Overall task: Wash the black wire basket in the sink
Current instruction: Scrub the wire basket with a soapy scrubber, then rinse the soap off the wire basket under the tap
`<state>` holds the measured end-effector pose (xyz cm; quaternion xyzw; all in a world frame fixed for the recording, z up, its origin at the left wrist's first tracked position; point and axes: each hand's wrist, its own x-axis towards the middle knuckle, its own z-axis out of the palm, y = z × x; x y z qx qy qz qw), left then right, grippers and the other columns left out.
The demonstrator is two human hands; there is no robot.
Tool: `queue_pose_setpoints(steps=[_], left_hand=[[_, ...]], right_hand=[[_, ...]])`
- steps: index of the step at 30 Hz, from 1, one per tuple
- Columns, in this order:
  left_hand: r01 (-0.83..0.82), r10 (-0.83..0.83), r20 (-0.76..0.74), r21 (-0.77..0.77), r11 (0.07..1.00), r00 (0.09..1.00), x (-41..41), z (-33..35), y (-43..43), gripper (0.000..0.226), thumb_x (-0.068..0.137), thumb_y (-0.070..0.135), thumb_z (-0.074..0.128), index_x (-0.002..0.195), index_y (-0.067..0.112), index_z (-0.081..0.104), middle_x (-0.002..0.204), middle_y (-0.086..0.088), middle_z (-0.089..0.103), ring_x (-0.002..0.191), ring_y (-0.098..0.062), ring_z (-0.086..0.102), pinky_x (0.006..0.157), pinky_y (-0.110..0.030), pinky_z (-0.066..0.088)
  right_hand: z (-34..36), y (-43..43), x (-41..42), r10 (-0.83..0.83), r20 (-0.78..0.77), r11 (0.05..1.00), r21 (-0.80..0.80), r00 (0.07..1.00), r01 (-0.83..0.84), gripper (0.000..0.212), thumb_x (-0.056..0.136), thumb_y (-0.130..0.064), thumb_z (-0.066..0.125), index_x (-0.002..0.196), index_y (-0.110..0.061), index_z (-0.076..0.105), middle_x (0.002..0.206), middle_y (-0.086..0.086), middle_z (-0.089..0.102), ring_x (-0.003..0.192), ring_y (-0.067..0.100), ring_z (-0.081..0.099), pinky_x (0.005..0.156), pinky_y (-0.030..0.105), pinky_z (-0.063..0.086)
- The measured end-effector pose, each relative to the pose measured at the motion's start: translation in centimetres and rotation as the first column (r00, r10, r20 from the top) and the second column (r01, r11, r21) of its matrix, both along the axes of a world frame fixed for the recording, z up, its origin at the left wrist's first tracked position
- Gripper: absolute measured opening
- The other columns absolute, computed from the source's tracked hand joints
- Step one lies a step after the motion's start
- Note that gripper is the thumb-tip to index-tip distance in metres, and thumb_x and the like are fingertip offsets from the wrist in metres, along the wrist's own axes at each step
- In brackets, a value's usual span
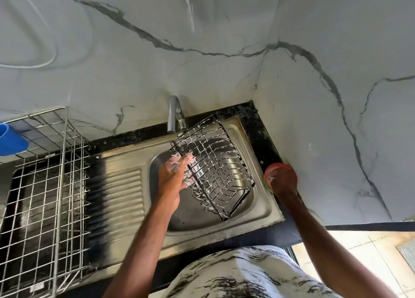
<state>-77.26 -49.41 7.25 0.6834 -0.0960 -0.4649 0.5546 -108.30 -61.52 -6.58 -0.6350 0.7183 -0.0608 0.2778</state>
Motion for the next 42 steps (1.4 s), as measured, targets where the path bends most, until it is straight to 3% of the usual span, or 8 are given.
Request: queue_pose_setpoints(steps=[7,11,14,21,27,34,38,42], left_hand=[[0.006,-0.005,-0.011,0.056,0.998,1.000,1.1,-1.3,1.3,0.055,0.092,0.034,0.076,0.139,0.011,0.057,0.113,-0.003,0.060,0.081,-0.010,0.059,0.055,-0.018,0.052],[0.043,-0.042,-0.006,0.035,0.998,0.999,2.0,-1.6,2.3,0.065,0.087,0.031,0.080,0.142,0.008,0.053,0.110,-0.003,0.064,0.080,-0.012,0.061,0.052,-0.019,0.052],[0.145,-0.145,0.100,0.001,0.989,0.984,2.8,-1.6,3.1,0.101,0.060,0.049,0.094,0.140,0.007,0.051,0.132,-0.018,0.062,0.109,-0.026,0.068,0.076,-0.036,0.061],[0.561,-0.550,0.220,0.012,0.828,0.806,7.2,-0.3,2.6,0.112,0.065,0.008,0.097,0.157,0.005,0.035,0.147,-0.035,0.041,0.138,-0.054,0.041,0.115,-0.053,0.039],[0.835,-0.824,0.244,0.086,0.543,0.511,10.3,0.5,-0.7,0.121,0.067,0.003,0.091,0.164,0.011,0.018,0.169,-0.017,0.023,0.153,-0.034,0.029,0.122,-0.042,0.033],[0.908,-0.902,0.197,0.093,0.408,0.385,12.2,-1.6,-4.0,0.087,0.084,-0.011,0.075,0.158,0.011,0.034,0.159,0.003,0.036,0.148,-0.012,0.035,0.113,-0.017,0.032],[0.866,-0.857,0.206,0.071,0.495,0.472,15.1,-4.8,-4.8,0.074,0.085,-0.014,0.074,0.149,0.011,0.049,0.150,-0.003,0.056,0.131,-0.011,0.059,0.103,-0.020,0.051],[0.634,-0.651,0.653,0.324,0.702,0.387,14.9,-8.1,-6.0,0.058,0.088,-0.013,0.060,0.143,0.001,0.053,0.142,-0.021,0.059,0.114,-0.028,0.065,0.088,-0.010,0.048]], right_hand=[[5.8,0.9,2.2,0.025,0.031,0.996,-0.086,0.999,-0.022,0.017,0.083,-0.006,0.067,0.093,-0.011,0.082,0.100,0.015,0.077,0.094,0.034,0.071,0.086,0.033,0.052],[10.1,1.6,5.8,0.036,0.224,0.994,-0.107,0.974,-0.012,0.022,0.087,-0.008,0.066,0.099,-0.018,0.082,0.101,0.000,0.078,0.085,0.012,0.069,0.070,0.006,0.046],[13.0,2.1,9.3,0.039,0.462,0.999,-0.023,0.886,-0.033,0.020,0.087,-0.010,0.071,0.099,-0.024,0.080,0.095,-0.001,0.078,0.086,0.015,0.072,0.081,0.027,0.058],[18.9,0.8,12.8,-0.143,0.835,0.978,0.200,0.531,-0.051,0.030,0.100,-0.032,0.060,0.117,-0.010,0.070,0.106,0.002,0.074,0.088,0.013,0.068,0.081,0.035,0.054],[18.1,-1.0,12.6,0.242,0.712,0.771,0.272,0.660,-0.576,0.059,0.077,-0.059,0.078,0.130,-0.038,0.064,0.134,-0.003,0.065,0.118,0.016,0.063,0.099,0.041,0.046],[15.4,0.3,14.1,0.306,0.553,0.766,0.341,0.775,-0.545,0.067,0.076,-0.031,0.086,0.137,-0.022,0.058,0.132,0.002,0.066,0.115,0.013,0.065,0.101,0.036,0.051],[13.8,1.3,16.3,0.131,0.500,0.869,0.358,0.856,-0.342,0.048,0.084,-0.025,0.082,0.125,-0.027,0.057,0.104,-0.001,0.071,0.078,0.015,0.073,0.054,0.028,0.058],[11.9,1.7,17.2,0.015,0.415,0.915,0.360,0.910,-0.179,0.054,0.080,-0.030,0.085,0.126,-0.013,0.063,0.095,0.000,0.076,0.066,0.016,0.076,0.061,0.041,0.064]])
